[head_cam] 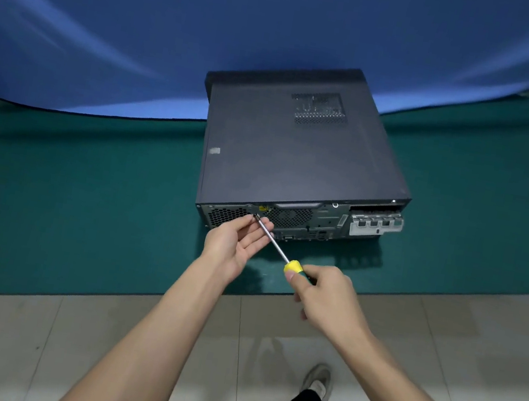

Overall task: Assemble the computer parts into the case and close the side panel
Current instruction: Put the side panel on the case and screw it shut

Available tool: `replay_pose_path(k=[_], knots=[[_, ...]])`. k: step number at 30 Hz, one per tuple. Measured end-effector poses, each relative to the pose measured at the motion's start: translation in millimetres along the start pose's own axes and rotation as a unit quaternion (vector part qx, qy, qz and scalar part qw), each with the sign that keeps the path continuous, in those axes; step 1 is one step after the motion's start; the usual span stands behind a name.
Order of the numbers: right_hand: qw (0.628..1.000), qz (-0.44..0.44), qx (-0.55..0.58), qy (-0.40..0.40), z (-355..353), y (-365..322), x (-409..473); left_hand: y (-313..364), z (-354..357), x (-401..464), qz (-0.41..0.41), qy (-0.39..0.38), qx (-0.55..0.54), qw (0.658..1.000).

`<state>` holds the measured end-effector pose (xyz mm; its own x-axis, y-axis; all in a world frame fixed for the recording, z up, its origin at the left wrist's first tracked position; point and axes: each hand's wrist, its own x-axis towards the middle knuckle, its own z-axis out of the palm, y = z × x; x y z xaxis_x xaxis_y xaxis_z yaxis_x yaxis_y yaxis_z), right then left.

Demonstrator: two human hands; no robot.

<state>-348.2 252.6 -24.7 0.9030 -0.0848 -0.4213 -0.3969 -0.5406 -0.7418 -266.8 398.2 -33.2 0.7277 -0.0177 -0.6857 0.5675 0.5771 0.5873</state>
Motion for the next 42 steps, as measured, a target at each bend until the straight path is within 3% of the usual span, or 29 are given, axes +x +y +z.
replay_pose_path(k=[20,29,34,36,40,42], knots=[[0.997,0.012,0.07,0.018,18.4,-1.3,1.6,8.2,10.9,11.5,-0.006,0.017,0.051,0.999],[0.981,0.09,0.172,0.002,36.8,-19.3,-5.0,10.0,15.7,13.4,-0.029,0.041,0.046,0.998],[0.926,0.165,0.335,-0.055,45.2,-41.2,-10.7,12.5,17.0,10.7,-0.037,0.032,0.028,0.998],[0.877,0.191,0.432,-0.089,46.2,-48.3,-13.1,14.3,15.1,8.1,-0.053,0.011,0.048,0.997],[0.742,0.23,0.605,-0.178,43.1,-50.7,-15.6,23.2,9.0,0.3,-0.093,-0.051,0.175,0.979],[0.722,0.234,0.617,-0.206,43.3,-47.4,-15.3,25.4,11.0,-2.5,-0.08,-0.047,0.226,0.97]])
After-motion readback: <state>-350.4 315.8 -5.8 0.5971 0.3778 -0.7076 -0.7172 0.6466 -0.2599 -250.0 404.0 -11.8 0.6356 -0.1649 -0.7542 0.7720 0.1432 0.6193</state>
